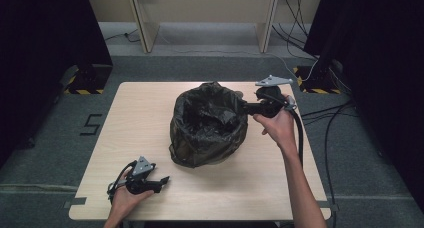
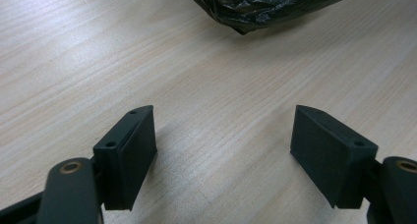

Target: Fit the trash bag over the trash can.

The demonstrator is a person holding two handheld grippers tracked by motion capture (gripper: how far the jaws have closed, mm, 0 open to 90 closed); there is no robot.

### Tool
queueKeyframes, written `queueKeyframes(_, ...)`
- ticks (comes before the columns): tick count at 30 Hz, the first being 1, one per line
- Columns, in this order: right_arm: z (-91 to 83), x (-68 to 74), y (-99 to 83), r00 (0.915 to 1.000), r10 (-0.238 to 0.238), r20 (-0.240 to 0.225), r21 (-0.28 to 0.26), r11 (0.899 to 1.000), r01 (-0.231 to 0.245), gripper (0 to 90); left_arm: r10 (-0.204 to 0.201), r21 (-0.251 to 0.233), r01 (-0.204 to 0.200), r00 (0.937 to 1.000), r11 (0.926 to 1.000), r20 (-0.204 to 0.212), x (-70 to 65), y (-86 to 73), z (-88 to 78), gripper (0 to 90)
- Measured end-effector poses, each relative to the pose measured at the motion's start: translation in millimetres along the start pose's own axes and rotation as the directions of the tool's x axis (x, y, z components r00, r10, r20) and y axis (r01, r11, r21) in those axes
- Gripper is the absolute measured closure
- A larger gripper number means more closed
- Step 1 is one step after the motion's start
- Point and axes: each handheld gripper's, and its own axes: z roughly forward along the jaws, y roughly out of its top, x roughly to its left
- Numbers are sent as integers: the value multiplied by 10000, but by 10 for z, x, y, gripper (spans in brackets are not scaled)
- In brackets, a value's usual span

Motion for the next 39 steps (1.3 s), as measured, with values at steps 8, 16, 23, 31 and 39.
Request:
queueKeyframes(8, -167, -216, -185, 9988, 494, 7, -508, 9975, -493, 304, 44, 82, -45, 10000, 10000, 62, 0, 6, 3, 226)
queueKeyframes(16, -238, -381, -452, 9959, 900, 45, -727, 9933, -894, 304, 83, 90, -83, 10000, 9999, 44, 3, 10, 10, 217)
queueKeyframes(23, -243, -441, -683, 9950, 998, 22, -820, 9917, -992, 289, 60, 89, -61, 10000, 9999, 57, 2, 11, 12, 216)
queueKeyframes(31, -240, -441, -926, 9926, 1210, -105, -790, 9895, -1214, 283, 92, 104, -93, 9999, 9999, 81, 5, 16, 18, 208)
queueKeyframes(39, -214, -438, -1183, 9898, 1413, -183, -764, 9869, -1423, 267, 104, 150, -106, 9999, 9998, 122, 10, 22, 22, 201)
